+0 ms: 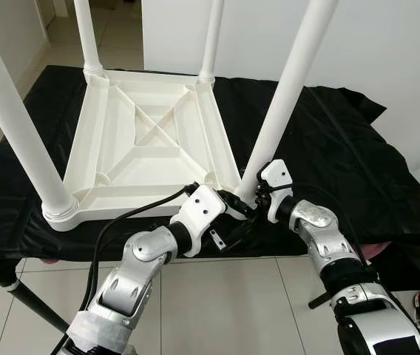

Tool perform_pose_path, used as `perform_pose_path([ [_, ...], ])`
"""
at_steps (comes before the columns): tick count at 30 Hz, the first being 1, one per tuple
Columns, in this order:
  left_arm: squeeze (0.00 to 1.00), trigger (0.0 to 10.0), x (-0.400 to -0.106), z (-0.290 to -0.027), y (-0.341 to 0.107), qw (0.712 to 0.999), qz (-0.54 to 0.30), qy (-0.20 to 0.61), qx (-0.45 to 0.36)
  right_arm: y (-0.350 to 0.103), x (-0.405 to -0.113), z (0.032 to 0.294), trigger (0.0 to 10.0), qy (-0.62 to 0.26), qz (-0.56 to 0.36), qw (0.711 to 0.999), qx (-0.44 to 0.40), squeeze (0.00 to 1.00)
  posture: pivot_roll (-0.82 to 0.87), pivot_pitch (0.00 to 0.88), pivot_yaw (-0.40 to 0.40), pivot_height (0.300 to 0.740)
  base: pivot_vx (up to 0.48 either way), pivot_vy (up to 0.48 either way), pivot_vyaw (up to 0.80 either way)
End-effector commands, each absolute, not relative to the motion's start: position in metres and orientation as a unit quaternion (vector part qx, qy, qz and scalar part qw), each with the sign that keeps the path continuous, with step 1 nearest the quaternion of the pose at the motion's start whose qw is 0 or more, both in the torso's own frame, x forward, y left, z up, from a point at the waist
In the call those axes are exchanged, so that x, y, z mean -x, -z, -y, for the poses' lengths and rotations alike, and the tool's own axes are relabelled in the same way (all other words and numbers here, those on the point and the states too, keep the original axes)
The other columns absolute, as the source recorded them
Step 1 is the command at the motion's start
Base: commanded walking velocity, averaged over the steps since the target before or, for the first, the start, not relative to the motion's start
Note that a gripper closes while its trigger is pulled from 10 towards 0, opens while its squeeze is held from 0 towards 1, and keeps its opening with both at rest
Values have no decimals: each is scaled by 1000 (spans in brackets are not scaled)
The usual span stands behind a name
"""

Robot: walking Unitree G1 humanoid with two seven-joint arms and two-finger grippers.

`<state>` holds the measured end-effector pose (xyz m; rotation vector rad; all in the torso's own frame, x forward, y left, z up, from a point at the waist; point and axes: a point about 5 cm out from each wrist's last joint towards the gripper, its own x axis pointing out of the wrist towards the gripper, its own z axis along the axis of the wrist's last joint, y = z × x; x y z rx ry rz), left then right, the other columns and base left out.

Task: Building children table

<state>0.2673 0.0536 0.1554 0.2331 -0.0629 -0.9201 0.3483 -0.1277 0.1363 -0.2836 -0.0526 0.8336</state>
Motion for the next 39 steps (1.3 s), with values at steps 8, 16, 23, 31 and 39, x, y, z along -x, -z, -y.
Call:
perform_pose_path([
  [8, 0, 10000, -269, -54, -156, 898, 32, 424, -114, -114, -343, 118, 0, -435, -13, 890, 135, 0, 67, 1, -97, 740, 0, 0, 0],
  [16, 0, 10000, -269, -52, -156, 896, 31, 428, -111, -113, -342, 121, 3333, -434, -3, 892, 131, 0, 54, 7, -92, 740, 0, 0, 0],
  [23, 0, 10000, -268, -51, -156, 896, 31, 429, -111, -117, -343, 120, 10000, -409, 22, 905, 120, 0, 51, 10, -94, 740, 0, 0, 0],
  [31, 0, 10000, -267, -52, -155, 897, 30, 428, -110, -120, -345, 115, 10000, -318, 36, 944, 84, 0, 56, 17, -102, 740, 0, 0, 0],
  [39, 0, 10000, -265, -51, -152, 896, 26, 430, -109, -114, -337, 108, 10000, -205, 33, 978, 23, 0, 49, 18, -99, 740, 0, 0, 0],
])
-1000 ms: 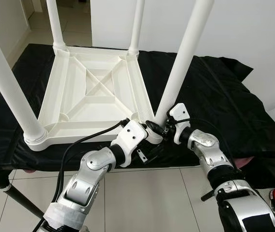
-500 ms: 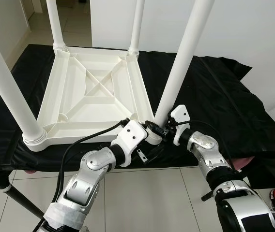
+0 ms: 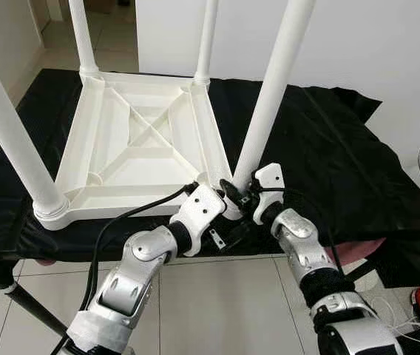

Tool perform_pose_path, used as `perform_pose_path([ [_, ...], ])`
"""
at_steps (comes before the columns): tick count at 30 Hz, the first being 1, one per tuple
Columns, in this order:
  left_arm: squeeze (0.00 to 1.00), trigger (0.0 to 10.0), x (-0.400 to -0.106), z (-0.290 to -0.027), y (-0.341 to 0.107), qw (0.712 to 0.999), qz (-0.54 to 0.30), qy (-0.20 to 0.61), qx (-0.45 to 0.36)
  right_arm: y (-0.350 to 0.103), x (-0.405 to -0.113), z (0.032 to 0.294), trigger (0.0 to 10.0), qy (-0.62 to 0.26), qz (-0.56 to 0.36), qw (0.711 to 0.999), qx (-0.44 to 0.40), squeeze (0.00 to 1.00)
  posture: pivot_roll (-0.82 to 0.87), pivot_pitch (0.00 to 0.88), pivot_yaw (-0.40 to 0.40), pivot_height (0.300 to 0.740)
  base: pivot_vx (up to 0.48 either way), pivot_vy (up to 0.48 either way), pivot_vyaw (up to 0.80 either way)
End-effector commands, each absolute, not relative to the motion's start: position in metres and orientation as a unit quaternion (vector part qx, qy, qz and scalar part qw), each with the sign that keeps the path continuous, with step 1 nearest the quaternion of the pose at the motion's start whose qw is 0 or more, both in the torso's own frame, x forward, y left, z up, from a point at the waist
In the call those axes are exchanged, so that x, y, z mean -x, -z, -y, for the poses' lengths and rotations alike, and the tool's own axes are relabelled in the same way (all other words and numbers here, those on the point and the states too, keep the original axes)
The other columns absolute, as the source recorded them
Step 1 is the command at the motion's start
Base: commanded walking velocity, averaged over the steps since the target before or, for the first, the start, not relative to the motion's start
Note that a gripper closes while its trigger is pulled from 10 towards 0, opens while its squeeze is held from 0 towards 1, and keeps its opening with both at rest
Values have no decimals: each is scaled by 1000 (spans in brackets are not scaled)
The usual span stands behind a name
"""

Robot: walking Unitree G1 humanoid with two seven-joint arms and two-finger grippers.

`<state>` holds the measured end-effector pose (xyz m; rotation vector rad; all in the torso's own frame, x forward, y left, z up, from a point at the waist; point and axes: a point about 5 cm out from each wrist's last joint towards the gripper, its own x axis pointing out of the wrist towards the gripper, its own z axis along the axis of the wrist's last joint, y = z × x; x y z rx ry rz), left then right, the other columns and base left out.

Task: Building children table

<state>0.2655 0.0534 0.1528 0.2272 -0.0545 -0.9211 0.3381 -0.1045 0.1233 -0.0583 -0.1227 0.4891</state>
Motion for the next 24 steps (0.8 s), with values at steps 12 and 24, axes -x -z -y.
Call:
perform_pose_path([
  [12, 0, 10000, -264, -50, -149, 894, 21, 434, -112, -109, -317, 82, 10000, -92, 22, 996, -3, 0, 44, 8, -101, 740, 0, 0, 0],
  [24, 0, 10000, -266, -58, -144, 901, 14, 418, -114, -112, -315, 92, 10000, -78, 14, 997, 1, 1000, 48, 5, -111, 740, 0, 0, 0],
])
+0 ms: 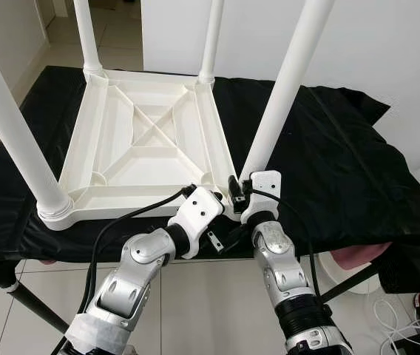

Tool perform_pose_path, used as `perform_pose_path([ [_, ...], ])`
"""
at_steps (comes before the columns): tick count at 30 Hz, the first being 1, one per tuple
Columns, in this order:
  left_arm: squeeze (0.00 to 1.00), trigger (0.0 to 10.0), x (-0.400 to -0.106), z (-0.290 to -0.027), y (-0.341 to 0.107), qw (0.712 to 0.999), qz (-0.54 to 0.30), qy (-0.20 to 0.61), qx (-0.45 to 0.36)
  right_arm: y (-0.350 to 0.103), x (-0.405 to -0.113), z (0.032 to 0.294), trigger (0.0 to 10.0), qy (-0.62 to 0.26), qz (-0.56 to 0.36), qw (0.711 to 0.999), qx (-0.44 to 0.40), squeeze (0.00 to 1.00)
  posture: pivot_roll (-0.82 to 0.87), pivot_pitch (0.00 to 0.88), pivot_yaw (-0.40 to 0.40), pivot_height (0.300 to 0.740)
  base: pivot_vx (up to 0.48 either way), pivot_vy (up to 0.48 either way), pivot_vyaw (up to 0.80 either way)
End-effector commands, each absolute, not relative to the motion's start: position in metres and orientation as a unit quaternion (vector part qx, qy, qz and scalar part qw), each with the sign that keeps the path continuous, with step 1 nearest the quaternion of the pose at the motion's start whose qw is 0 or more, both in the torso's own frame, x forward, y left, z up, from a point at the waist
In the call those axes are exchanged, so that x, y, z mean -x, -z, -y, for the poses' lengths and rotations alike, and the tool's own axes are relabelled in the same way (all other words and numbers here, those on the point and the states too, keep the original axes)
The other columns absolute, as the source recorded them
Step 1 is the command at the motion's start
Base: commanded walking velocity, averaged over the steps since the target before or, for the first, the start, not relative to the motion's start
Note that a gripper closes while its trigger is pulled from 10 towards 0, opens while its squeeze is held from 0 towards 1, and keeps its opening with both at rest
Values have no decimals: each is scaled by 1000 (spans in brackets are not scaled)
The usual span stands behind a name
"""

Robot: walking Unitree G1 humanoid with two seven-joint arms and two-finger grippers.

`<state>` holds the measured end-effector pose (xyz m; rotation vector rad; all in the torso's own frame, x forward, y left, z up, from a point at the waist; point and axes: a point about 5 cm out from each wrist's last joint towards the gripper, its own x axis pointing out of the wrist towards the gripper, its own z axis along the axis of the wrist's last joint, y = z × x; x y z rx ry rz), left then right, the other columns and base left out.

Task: Building children table

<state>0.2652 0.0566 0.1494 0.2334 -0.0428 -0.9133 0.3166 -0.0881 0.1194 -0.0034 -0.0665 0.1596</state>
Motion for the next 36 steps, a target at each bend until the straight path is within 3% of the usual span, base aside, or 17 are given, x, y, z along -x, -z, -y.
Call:
perform_pose_path([
  [1, 0, 10000, -266, -58, -144, 902, 14, 417, -114, -112, -316, 93, 10000, -83, 13, 996, -4, 1000, 48, 5, -112, 740, 0, 0, 0],
  [10, 0, 10000, -267, -58, -144, 902, 14, 414, -125, -116, -319, 104, 10000, -133, 10, 991, 11, 1000, 46, 5, -112, 740, 0, 0, 0],
  [11, 0, 10000, -267, -58, -143, 902, 14, 414, -125, -117, -321, 108, 10000, -151, 9, 988, 18, 612, 46, 6, -110, 740, 0, 0, 0],
  [12, 0, 10000, -267, -59, -143, 902, 14, 414, -125, -117, -322, 113, 10000, -171, 4, 985, 27, 0, 45, 7, -109, 740, 0, 0, 0],
  [18, 0, 10000, -266, -64, -143, 900, 11, 415, -130, -126, -328, 128, 10000, -248, 16, 967, 62, 0, 44, 10, -107, 740, 0, 0, 0],
  [20, 0, 10000, -266, -67, -143, 900, 9, 415, -132, -133, -329, 135, 10000, -319, 31, 944, 82, 0, 42, 11, -104, 740, 0, 0, 0],
  [35, 0, 10000, -271, -67, -146, 901, 14, 412, -134, -136, -341, 138, 10000, -409, 14, 907, 99, 0, 49, 5, -101, 740, 0, 0, 0],
  [36, 0, 10000, -271, -67, -147, 901, 15, 412, -134, -133, -344, 137, 7333, -419, 7, 902, 105, 0, 52, 3, -101, 740, 0, 0, 0],
])
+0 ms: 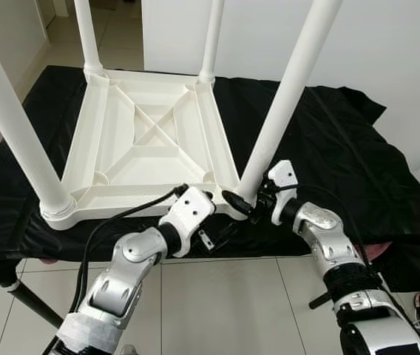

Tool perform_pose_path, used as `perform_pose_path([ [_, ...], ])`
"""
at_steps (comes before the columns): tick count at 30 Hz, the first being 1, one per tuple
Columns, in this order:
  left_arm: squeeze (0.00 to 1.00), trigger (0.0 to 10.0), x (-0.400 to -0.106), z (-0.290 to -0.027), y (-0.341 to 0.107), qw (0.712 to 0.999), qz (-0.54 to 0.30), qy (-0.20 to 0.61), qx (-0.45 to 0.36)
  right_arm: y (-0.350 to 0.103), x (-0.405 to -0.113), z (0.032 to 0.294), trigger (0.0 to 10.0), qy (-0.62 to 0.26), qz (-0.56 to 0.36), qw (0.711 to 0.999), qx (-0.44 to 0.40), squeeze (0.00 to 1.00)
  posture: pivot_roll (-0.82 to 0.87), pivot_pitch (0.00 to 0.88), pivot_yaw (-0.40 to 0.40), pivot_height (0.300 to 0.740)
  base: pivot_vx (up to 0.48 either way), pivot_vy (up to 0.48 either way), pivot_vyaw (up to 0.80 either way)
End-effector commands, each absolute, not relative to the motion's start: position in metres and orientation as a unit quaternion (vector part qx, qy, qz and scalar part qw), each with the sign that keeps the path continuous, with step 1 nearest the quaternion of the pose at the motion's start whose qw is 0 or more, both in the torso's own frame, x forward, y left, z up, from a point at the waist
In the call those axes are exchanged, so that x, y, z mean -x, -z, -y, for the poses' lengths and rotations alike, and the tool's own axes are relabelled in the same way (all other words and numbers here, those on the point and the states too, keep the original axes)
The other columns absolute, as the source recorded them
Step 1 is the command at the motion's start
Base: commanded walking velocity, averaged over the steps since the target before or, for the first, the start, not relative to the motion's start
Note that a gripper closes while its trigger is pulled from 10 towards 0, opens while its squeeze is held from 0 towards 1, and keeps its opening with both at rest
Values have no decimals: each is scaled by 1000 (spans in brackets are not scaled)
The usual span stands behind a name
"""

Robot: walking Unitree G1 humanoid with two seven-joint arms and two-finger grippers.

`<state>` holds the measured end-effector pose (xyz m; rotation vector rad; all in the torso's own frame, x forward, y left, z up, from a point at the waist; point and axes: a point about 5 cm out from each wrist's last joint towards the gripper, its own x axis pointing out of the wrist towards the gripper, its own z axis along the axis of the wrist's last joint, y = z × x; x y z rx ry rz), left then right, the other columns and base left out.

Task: Building children table

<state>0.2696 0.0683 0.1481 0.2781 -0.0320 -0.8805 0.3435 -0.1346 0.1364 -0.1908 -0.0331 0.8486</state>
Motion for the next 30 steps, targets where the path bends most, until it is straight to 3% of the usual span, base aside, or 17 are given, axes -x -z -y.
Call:
perform_pose_path([
  [1, 0, 10000, -272, -66, -147, 901, 16, 412, -133, -131, -346, 135, 3647, -425, 1, 899, 106, 0, 56, 3, -101, 740, 0, 0, 0],
  [4, 0, 10000, -272, -66, -148, 901, 16, 413, -133, -130, -347, 133, 3647, -430, -2, 897, 106, 0, 56, 3, -101, 740, 0, 0, 0],
  [5, 0, 10000, -271, -63, -148, 900, 18, 415, -131, -128, -348, 131, 0, -435, -6, 894, 106, 0, 61, 2, -102, 740, 0, 0, 0],
  [18, 0, 10000, -270, -56, -149, 898, 23, 422, -124, -122, -348, 126, 0, -443, -13, 893, 85, 0, 55, 0, -106, 740, 0, 0, 0],
  [20, 0, 10000, -270, -54, -150, 897, 25, 423, -124, -123, -349, 126, 10000, -433, -7, 897, 85, 0, 53, 0, -105, 740, 0, 0, 0],
  [30, 0, 10000, -268, -54, -149, 897, 24, 424, -122, -127, -350, 121, 10000, -370, 24, 925, 77, 0, 51, 9, -111, 740, 0, 0, 0],
])
